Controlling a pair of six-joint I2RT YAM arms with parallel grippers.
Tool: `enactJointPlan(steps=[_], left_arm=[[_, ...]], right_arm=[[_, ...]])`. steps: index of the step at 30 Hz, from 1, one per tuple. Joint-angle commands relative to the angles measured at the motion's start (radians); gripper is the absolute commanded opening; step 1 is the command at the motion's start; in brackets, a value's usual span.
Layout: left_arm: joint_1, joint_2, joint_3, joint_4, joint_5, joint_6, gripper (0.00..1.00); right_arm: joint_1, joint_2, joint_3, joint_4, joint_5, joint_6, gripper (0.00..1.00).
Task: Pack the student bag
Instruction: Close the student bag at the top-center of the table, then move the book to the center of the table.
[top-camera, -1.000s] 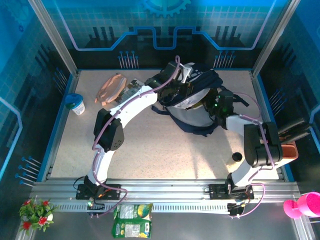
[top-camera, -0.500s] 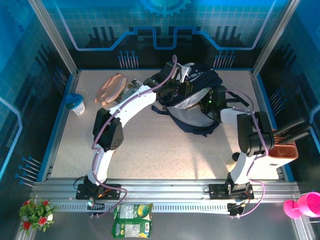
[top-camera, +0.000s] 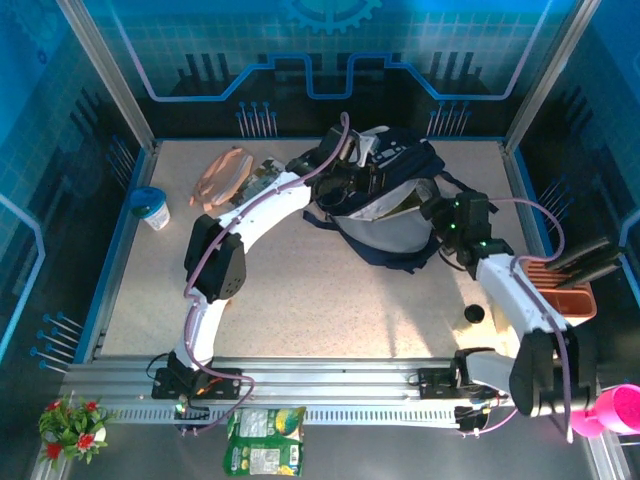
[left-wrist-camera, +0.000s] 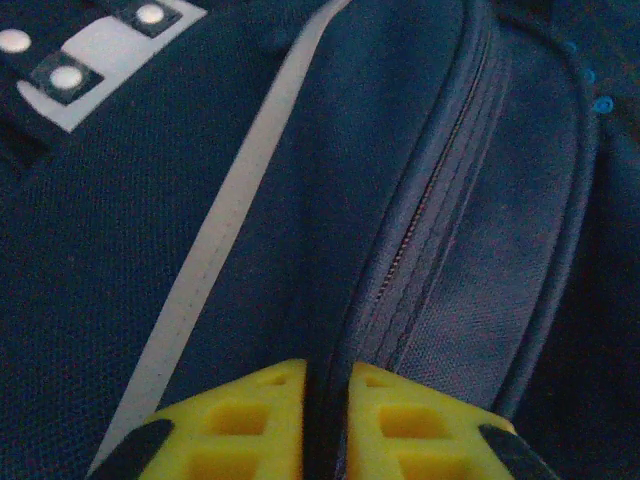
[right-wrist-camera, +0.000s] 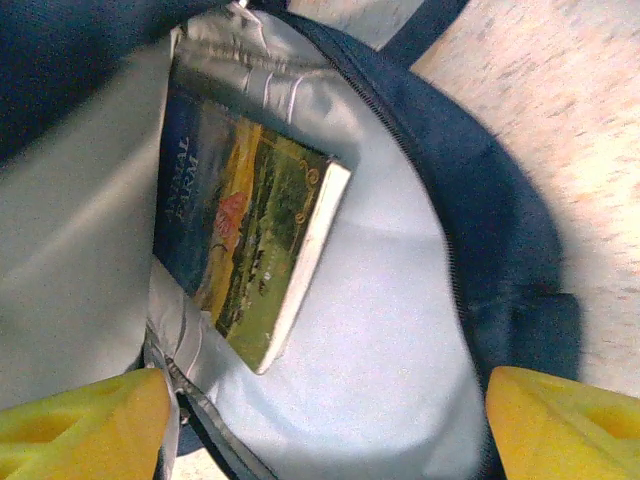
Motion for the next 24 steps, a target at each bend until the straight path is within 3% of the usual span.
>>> enactJointPlan(steps=[1,7,11,18,24], left_arm=[[0.014,-0.027,-0.06,0.059,0.048,-0.026,0.38],[0.068,-0.114,-0.301,0.154,0.029,-0.111,0.66],[0.162,-0.217,-0.533,0.234,-0.009,-0.175,0.77],[0.353,-0.322,-0.736,0.193,-0.044,-0.182,0.88],[0.472,-0.266,-0.678,0.093,-0.039,-0.133,0.95]], right_arm=[[0.007,-0.063,0.032,-0.165,0.109,-0.072,0.84],[0.083,-0.033,0.154,-0.203,0.146,-0.169,0.91],[0.139,0.035,0.198,-0.155,0.104,-0.242,0.96],[0.215,0.152,0.241,-0.094,0.039,-0.276,1.0],[0.257,0.22,0.279,-0.077,0.0,-0.287,1.0]])
